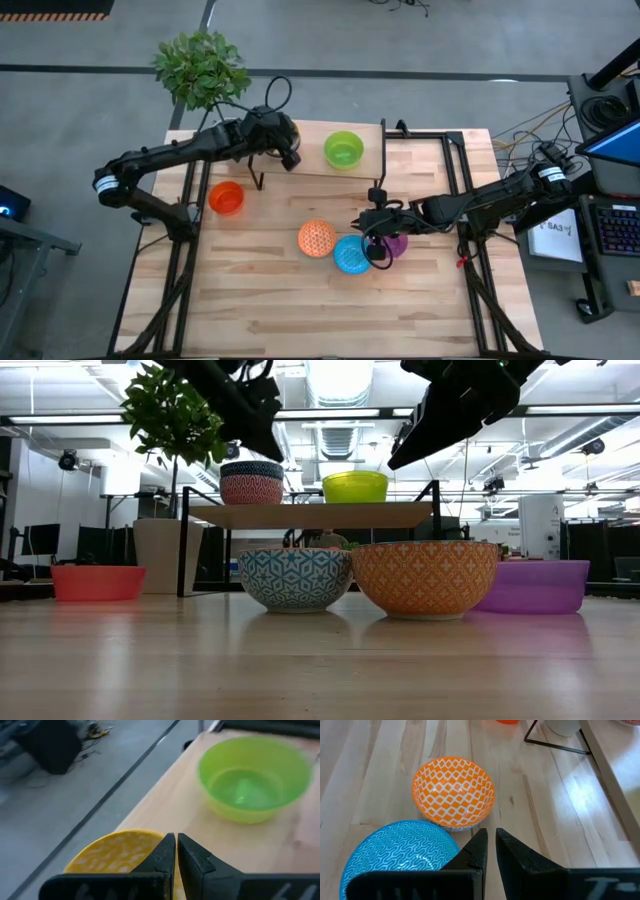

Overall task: Place and stack bowls onto a shelf
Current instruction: Stack the purple bowl into the green bowl on the shelf

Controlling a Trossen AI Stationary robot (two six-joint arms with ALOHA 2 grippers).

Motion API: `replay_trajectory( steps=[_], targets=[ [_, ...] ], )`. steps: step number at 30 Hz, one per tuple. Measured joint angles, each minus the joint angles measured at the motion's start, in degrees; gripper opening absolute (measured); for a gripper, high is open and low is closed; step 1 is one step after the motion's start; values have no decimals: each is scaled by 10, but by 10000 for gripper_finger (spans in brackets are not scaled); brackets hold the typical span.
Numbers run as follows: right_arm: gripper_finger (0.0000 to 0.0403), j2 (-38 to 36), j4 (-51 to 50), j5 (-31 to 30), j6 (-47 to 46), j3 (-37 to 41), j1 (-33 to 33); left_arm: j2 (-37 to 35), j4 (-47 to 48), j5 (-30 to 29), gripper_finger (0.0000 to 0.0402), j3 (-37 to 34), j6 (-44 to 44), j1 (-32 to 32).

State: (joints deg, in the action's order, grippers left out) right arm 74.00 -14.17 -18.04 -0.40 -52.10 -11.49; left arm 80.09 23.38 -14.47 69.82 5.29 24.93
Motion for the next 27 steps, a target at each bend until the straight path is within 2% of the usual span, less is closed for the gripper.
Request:
replay_trajectory(
  steps=[10, 15, 22, 27],
  targets=[
    [27, 0, 0, 0, 0, 0, 0, 1, 9, -11, 1, 5, -2, 0],
    [27, 0, 0, 0, 0, 0, 0, 1, 19, 21, 1, 1, -13, -2],
    [27, 0, 0, 0, 0, 0, 0, 0, 44, 24, 1, 7, -18, -2],
    [27, 0, 0, 0, -20, 0, 0, -23, 46, 24, 1, 17, -28, -26]
  ],
)
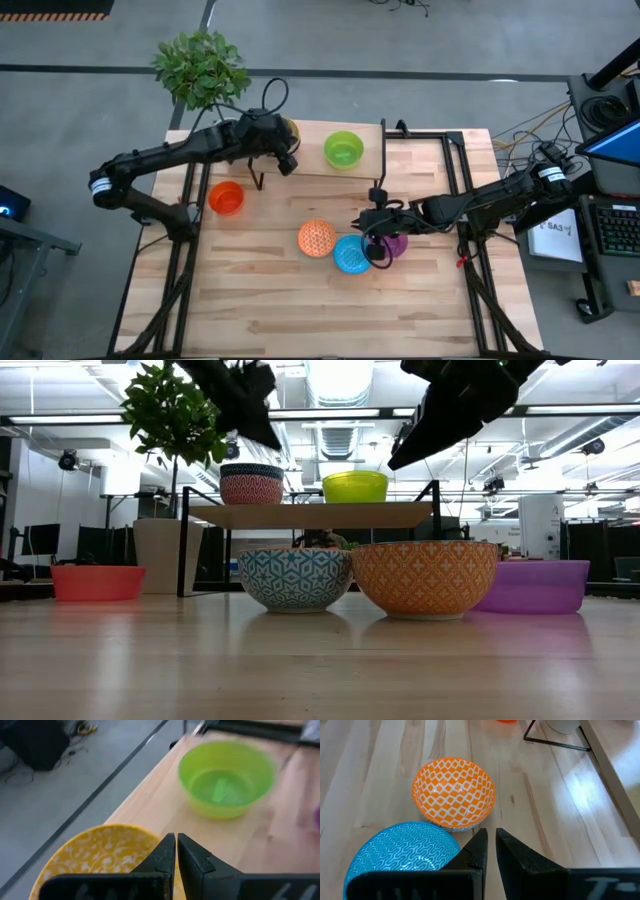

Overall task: Place and stack bowls onto a shelf
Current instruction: Stack the purple bowl into the green bowl on the shelf

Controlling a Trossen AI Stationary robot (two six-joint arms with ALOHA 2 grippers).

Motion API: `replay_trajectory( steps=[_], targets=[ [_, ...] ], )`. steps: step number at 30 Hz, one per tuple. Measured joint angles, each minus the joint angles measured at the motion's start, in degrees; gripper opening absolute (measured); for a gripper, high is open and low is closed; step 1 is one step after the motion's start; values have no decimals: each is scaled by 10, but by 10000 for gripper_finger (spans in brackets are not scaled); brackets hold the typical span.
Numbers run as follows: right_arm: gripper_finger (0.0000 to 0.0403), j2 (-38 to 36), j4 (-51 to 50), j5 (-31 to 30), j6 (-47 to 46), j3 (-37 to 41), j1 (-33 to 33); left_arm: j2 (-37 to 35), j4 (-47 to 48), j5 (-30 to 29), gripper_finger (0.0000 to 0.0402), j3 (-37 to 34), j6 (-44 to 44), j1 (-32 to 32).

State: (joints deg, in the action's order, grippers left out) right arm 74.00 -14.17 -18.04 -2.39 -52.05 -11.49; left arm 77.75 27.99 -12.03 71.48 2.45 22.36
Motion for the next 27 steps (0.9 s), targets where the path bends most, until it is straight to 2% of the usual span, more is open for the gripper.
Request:
replay_trajectory(
  steps=[5, 10, 16, 21, 27],
  targets=[
    [27, 0, 0, 0, -55, 0, -3, -49, -2, 2, 1, -8, 0, -64],
    [27, 0, 0, 4, -101, 0, -16, -101, 11, 3, 1, -39, -2, -157],
    [27, 0, -22, 35, -152, -20, -29, -151, 100, 5, 1, -88, -97, -252],
    [27, 1, -110, 76, -204, -76, -31, -172, 132, 4, 1, -137, -180, -301],
    [27, 26, -291, 130, -235, -158, -49, -175, 125, 0, 1, -185, -209, -327]
  ],
)
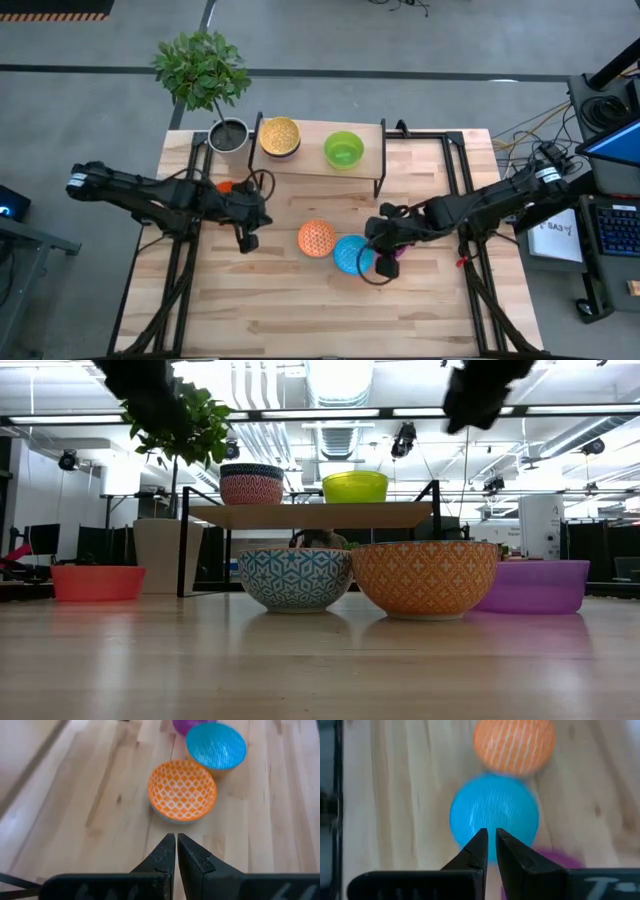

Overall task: Place and stack bowls onto a shelf
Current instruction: Stack the purple bowl into the green bowl on the shelf

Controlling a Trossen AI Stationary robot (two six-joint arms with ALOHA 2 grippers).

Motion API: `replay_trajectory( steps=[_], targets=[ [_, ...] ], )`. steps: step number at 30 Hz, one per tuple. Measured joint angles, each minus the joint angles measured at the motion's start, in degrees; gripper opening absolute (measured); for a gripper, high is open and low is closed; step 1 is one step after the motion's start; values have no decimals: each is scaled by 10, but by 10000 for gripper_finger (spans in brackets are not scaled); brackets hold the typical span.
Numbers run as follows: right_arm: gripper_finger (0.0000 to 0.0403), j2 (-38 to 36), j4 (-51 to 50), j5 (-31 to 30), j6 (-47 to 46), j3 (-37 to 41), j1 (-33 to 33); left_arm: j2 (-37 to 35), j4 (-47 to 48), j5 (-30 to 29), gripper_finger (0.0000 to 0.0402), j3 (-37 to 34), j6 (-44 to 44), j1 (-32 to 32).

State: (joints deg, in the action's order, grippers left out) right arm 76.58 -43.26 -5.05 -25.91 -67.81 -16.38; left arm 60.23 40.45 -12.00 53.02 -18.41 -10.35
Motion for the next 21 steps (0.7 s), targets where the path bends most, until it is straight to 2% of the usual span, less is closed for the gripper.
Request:
replay_trajectory(
  steps=[3, 8, 11, 17, 21],
  targets=[
    [27, 18, -85, 10, -4, -21, -7, 2, -15, 0, 1, -16, -1, -1],
    [36, 43, -115, 29, -13, -15, -25, 4, -26, -2, 1, -27, -1, -1],
    [60, 58, -115, 53, -33, -12, -25, 4, -41, -5, 1, -33, -1, -2],
    [128, 91, -114, 51, -39, 11, -30, 5, -45, -8, 1, -36, -1, -2],
    [153, 117, -109, 51, -39, 44, -34, 5, -45, -9, 1, -37, 0, -2]
  ],
)
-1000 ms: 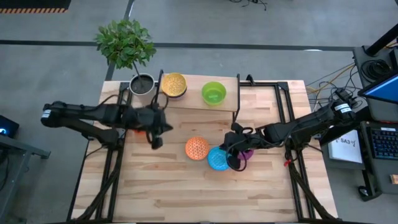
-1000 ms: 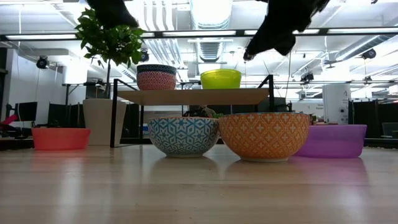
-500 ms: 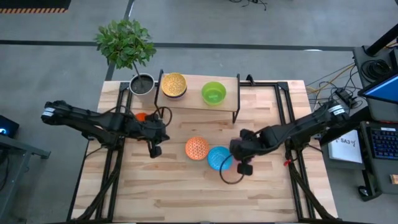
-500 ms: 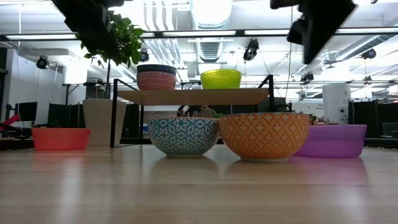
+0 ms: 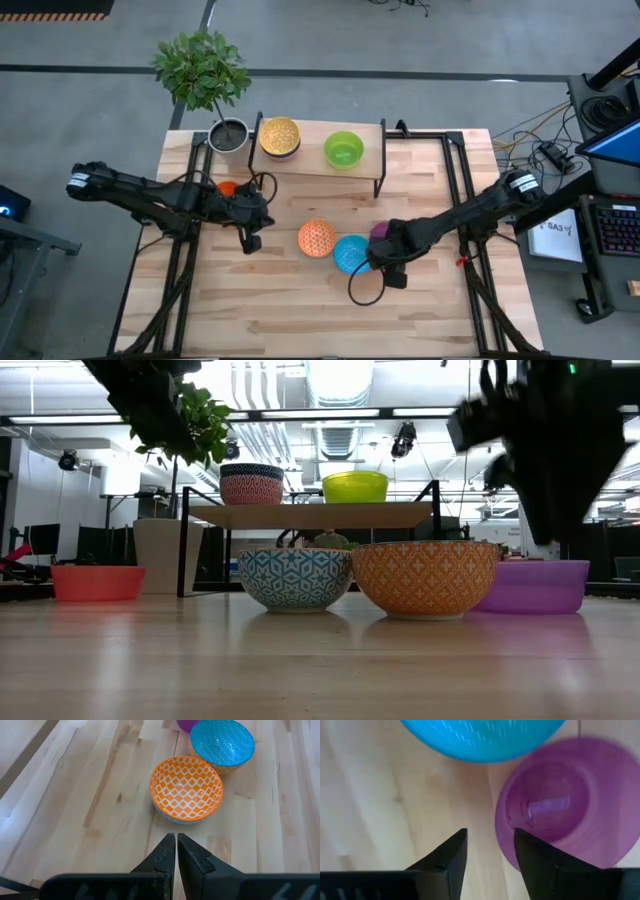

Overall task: Place and stack bowls onto a shelf
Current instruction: Stack the purple bowl into the green bowl on the shelf

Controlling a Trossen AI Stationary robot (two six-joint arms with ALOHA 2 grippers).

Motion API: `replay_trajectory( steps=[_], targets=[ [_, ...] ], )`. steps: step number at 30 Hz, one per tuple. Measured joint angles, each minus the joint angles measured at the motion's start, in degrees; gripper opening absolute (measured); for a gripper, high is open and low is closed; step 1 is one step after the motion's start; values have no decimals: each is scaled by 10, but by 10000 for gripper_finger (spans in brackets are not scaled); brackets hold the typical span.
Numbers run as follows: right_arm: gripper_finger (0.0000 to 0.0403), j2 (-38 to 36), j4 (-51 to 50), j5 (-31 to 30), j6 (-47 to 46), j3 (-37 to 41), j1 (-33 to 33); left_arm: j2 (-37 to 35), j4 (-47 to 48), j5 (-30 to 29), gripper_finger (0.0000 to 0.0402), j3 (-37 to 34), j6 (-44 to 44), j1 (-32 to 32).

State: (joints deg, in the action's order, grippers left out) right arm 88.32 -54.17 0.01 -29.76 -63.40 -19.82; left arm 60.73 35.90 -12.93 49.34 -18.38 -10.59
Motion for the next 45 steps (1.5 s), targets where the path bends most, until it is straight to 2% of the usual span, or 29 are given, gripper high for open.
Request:
replay_trajectory(
  steps=[6, 9, 15, 20, 25, 32, 40, 45],
  targets=[
    [141, 23, 42, 0, -3, 44, -1, 0, 0, 0, 1, 0, 9, -1],
    [111, 26, 55, 0, -2, 52, -1, 0, -1, 0, 1, 0, 11, -1],
    [20, 18, 52, 1, -1, 50, -1, 0, -15, -1, 1, 0, 12, -1],
    [10, 4, 15, 5, -2, 26, -1, 0, -27, -1, 1, 0, 23, -1],
    [9, -19, -117, -6, -1, -51, 2, 0, -37, -1, 1, 0, 28, -1],
    [9, -28, -257, -93, 26, -215, 23, 0, -62, -2, 1, 0, 29, -1],
    [9, -28, -247, -121, 166, -393, 78, 0, -99, -2, 1, 0, 43, -1],
    [9, -27, -193, -121, 277, -453, 134, 0, -109, -2, 1, 0, 44, -1]
  ],
)
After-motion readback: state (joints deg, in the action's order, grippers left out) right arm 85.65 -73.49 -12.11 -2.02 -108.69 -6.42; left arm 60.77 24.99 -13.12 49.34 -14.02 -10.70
